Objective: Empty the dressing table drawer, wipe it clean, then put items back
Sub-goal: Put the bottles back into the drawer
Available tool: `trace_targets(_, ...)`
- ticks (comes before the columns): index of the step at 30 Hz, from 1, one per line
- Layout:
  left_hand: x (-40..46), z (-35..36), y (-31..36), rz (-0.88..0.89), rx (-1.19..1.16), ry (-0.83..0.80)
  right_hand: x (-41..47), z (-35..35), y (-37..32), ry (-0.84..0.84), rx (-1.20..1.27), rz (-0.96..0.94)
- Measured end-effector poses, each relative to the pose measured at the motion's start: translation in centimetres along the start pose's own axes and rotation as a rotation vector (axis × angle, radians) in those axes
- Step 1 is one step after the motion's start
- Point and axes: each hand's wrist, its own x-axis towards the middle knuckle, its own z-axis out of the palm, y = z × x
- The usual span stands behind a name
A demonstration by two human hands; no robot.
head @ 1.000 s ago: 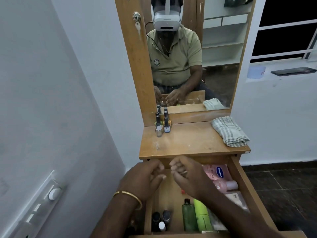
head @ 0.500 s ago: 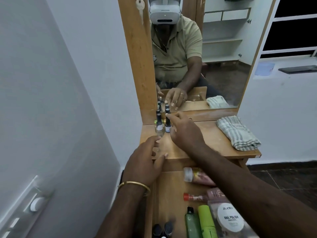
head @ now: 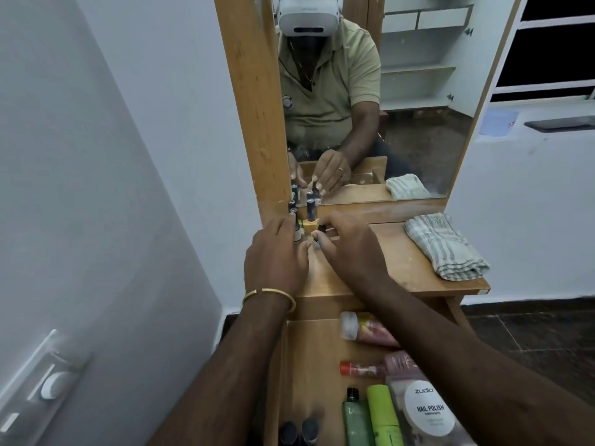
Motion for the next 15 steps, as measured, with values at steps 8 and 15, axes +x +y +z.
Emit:
trace_targets(8, 1.1, 0.8, -0.1, -0.153, -0.031, 0.015, -5.0, -3.1, -0.5, 0.042, 0.338, 0.23)
trace_targets(15, 0.8, 0.3, 0.0, -0.182, -0.138, -0.017, -8.1, -4.1, -1.1, 0.041, 0.501, 0.232)
